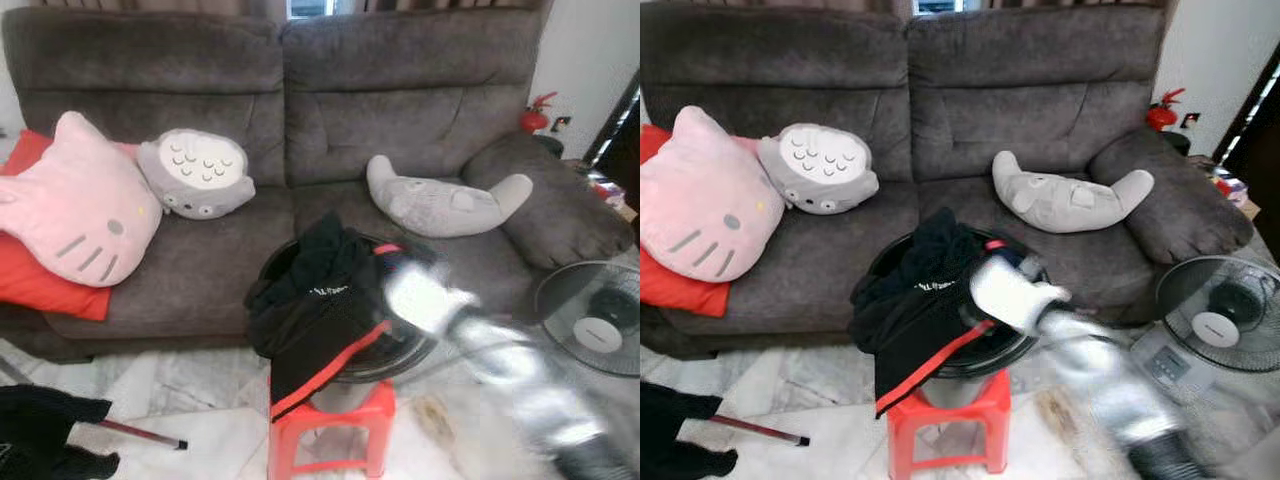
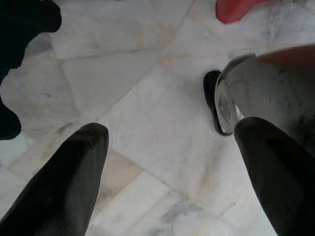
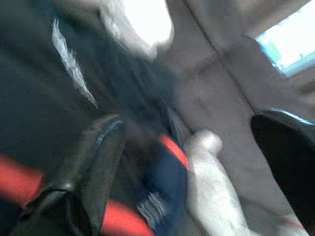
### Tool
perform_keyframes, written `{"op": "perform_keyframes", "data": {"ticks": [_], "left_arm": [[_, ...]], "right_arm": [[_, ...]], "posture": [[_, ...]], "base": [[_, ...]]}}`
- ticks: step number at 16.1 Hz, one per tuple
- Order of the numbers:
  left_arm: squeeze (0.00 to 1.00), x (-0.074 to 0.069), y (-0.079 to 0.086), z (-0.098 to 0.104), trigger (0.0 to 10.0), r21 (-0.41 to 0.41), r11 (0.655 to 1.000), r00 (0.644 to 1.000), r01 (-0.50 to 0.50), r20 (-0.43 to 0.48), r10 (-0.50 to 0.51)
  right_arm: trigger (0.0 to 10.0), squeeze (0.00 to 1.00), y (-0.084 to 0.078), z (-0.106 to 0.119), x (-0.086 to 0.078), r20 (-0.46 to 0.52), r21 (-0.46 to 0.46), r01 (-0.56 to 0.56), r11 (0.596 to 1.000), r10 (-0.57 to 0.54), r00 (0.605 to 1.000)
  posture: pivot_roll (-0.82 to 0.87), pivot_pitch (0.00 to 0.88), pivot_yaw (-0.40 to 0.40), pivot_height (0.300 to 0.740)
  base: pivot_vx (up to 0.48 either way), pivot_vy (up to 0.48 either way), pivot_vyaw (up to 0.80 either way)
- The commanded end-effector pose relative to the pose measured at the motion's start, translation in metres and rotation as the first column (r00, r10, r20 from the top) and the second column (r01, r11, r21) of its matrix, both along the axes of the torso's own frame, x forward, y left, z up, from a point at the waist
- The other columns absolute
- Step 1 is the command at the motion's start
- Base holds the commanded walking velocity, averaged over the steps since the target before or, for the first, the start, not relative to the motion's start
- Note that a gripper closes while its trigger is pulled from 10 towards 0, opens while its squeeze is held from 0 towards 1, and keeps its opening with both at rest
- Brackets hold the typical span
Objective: Hang hanger
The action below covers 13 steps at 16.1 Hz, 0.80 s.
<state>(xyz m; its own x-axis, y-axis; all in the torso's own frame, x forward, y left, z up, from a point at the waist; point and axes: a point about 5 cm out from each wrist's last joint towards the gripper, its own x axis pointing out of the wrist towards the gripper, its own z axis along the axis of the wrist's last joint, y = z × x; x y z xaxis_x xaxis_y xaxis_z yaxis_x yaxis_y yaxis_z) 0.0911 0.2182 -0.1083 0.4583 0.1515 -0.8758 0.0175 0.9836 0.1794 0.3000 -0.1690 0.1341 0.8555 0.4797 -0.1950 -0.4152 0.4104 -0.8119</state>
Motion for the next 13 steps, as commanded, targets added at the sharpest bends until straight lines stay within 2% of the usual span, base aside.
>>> {"op": "perform_keyframes", "data": {"ticks": [1,2,3,5,11,13], "left_arm": [[0.0,-0.002,-0.012,-0.003,10.0,-0.038,0.999,0.999,0.03,-0.023,-0.031],[0.0,-0.002,-0.012,-0.003,10.0,-0.038,0.999,0.999,0.034,-0.026,-0.035],[0.0,-0.002,-0.012,-0.003,10.0,-0.039,0.999,0.999,0.033,-0.025,-0.034],[0.0,-0.002,-0.011,-0.003,10.0,-0.041,0.999,0.999,0.033,-0.024,-0.034],[0.0,-0.002,-0.01,-0.003,10.0,-0.039,0.999,0.999,0.035,-0.022,-0.036],[0.0,-0.002,-0.01,-0.003,10.0,-0.036,0.999,0.999,0.035,-0.023,-0.036]], "right_arm": [[10.0,0.0,-0.011,0.011,0.004,0.061,-0.168,-0.022,0.985,0.033,0.998],[10.0,0.0,-0.025,0.016,0.007,-0.005,-0.233,-0.044,0.971,0.044,0.999],[10.0,0.0,-0.03,0.014,0.005,-0.063,-0.329,-0.11,0.938,0.094,0.994],[10.0,0.0,-0.03,0.014,0.009,-0.064,-0.299,-0.108,0.948,0.093,0.994],[10.0,0.0,-0.027,-0.001,0.025,-0.136,-0.39,-0.168,0.905,0.124,0.983],[10.0,0.0,-0.024,-0.002,0.031,-0.14,-0.378,-0.166,0.911,0.12,0.983]], "posture": [[-0.16,0.042,-0.01,0.74],[-0.16,0.042,-0.01,0.74],[-0.16,0.04,-0.007,0.74],[-0.16,0.04,-0.005,0.74],[-0.14,0.043,0.006,0.74],[-0.14,0.043,0.007,0.74]], "base": [[0.0,0.0,0.0],[0.0,0.0,0.0],[0.0,0.0,0.0],[0.0,0.0,0.0],[0.0,0.0,0.0],[0.0,0.0,0.0]]}}
